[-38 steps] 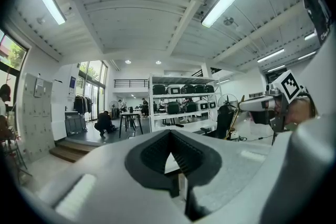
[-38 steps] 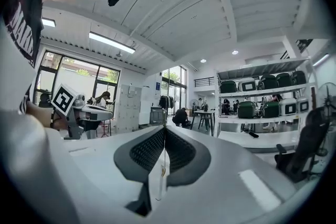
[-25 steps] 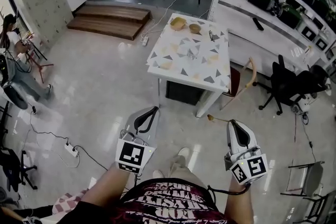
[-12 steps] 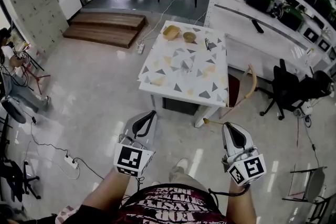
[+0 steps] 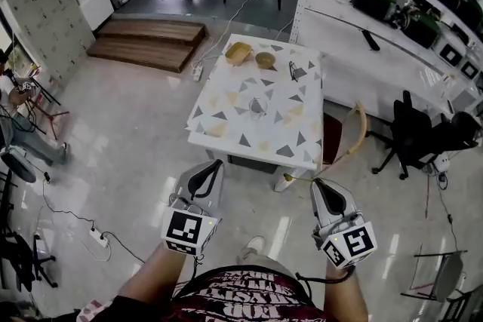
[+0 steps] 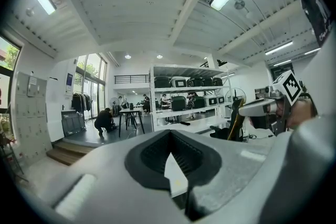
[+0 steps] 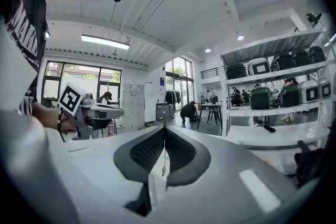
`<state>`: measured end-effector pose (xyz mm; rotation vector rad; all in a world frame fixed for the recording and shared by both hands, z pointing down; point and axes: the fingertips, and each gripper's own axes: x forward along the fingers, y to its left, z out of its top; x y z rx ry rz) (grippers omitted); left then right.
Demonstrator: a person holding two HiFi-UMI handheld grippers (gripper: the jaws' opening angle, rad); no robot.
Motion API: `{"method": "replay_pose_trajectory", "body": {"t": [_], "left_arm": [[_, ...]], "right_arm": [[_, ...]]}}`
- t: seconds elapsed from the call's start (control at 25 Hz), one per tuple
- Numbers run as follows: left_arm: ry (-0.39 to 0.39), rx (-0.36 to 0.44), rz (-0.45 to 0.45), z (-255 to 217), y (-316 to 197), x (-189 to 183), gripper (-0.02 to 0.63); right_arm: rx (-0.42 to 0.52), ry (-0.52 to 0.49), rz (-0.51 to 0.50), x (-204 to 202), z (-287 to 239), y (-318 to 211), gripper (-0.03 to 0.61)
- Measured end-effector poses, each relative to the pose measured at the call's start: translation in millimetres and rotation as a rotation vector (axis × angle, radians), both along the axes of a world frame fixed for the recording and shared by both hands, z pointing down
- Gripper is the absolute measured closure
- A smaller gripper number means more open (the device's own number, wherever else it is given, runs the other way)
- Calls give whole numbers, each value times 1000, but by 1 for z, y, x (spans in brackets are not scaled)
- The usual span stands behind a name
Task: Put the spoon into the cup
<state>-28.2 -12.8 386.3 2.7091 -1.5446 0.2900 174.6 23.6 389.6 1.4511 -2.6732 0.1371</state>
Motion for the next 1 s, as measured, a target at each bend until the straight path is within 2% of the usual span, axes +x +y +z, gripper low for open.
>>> {"method": "replay_pose_trajectory", "body": {"t": [0.24, 0.44, 0.76, 1.0], "left_arm": [[0, 17, -20, -7, -33, 23, 613], [-15, 18, -32, -7, -37, 35, 613], [-13, 14, -93, -11, -38, 11, 613], [-3, 10, -90, -7, -59, 4, 613]], "right_arm": [[-18, -20, -18, 24, 8, -29, 545], [-20, -37, -38, 33, 13, -47, 545], [-14, -42, -72, 22, 7, -58, 545], [-16, -43, -63, 18, 9, -78, 545]]}}
